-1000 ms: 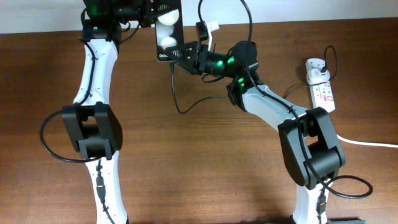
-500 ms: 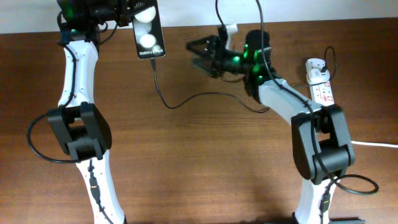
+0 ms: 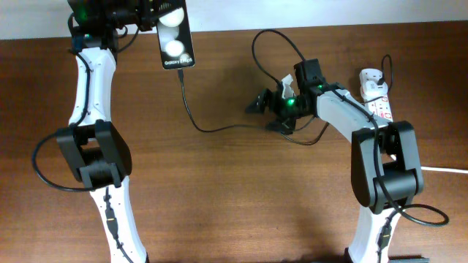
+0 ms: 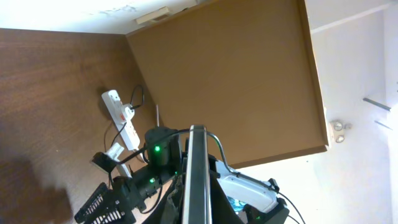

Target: Plug charger to phone and switch on socket

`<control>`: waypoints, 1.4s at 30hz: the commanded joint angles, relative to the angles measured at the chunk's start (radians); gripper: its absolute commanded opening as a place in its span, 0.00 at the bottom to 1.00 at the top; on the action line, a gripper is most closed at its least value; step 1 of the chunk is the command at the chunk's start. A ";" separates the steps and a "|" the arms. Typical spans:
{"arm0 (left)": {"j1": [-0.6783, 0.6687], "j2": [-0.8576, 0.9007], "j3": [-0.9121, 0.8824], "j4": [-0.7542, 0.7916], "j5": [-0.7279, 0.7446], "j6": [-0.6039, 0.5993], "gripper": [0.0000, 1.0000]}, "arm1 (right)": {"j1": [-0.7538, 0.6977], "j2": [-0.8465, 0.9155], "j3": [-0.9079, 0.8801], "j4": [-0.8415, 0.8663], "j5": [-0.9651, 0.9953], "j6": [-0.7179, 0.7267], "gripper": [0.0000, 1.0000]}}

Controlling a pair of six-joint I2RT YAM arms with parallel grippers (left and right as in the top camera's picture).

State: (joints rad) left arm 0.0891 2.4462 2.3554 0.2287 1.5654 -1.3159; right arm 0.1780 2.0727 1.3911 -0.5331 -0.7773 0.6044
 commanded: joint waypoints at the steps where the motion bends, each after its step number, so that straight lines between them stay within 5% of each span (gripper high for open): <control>1: -0.008 -0.019 0.018 0.002 0.008 0.009 0.00 | -0.001 -0.006 0.002 -0.037 0.031 -0.051 0.93; 7: -0.071 -0.019 0.014 -0.029 0.006 0.127 0.00 | -0.001 -0.017 0.002 -0.106 0.098 -0.051 0.88; 14: -0.098 -0.019 0.014 -0.555 -0.126 0.496 0.00 | -0.001 -0.107 0.002 -0.169 0.269 -0.050 0.88; 20: -0.116 -0.019 0.014 -0.613 -0.165 0.656 0.00 | 0.000 -0.148 0.002 -0.257 0.349 -0.051 0.88; 42: -0.177 -0.019 0.014 -0.740 -0.224 0.659 0.00 | 0.005 -0.148 0.002 -0.105 0.661 0.111 0.88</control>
State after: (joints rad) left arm -0.0898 2.4462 2.3581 -0.5095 1.3235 -0.6720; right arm 0.1783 1.9530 1.3903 -0.6399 -0.2081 0.6895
